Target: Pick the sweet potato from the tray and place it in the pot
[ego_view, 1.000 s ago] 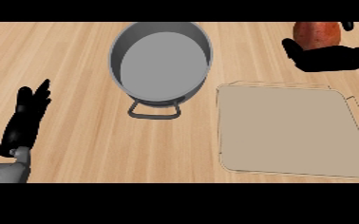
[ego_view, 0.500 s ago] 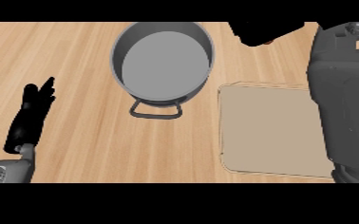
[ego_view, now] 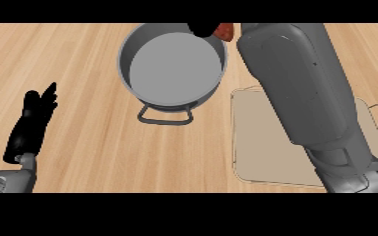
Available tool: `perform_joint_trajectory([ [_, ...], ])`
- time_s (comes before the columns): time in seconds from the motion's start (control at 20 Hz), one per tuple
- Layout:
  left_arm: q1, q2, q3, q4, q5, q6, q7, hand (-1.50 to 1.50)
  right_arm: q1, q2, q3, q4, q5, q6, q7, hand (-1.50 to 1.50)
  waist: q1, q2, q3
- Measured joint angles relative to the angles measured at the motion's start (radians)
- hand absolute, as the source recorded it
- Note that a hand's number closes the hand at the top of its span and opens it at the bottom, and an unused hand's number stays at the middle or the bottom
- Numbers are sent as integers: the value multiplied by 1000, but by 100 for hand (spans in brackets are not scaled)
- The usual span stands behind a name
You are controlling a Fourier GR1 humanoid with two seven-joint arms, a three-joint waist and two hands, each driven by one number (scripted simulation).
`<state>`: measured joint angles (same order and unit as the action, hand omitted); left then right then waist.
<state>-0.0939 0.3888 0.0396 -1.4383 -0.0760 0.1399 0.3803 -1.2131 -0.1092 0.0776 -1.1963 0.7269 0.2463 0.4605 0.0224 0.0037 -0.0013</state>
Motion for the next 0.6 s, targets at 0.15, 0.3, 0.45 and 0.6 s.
perform_joint_trajectory([
  [0.15, -5, -3, 0, 8, -6, -6, -9, 0, -25, 54, 23, 112, 13, -37, -15, 150, 2, 2, 0],
  [0.3, -13, 0, 5, 6, -5, -16, 0, 0, -37, 82, 16, 215, -21, -65, -14, -150, 7, 2, 0],
  [0.45, -33, -8, 3, 11, -12, -12, 13, 0, -46, 96, 25, 313, -78, -101, -21, -150, 11, 4, 0],
  [0.6, -32, -16, 2, 16, -21, -11, 2, 0, -53, 103, 40, 389, -149, -159, -51, -150, 15, 4, 0],
])
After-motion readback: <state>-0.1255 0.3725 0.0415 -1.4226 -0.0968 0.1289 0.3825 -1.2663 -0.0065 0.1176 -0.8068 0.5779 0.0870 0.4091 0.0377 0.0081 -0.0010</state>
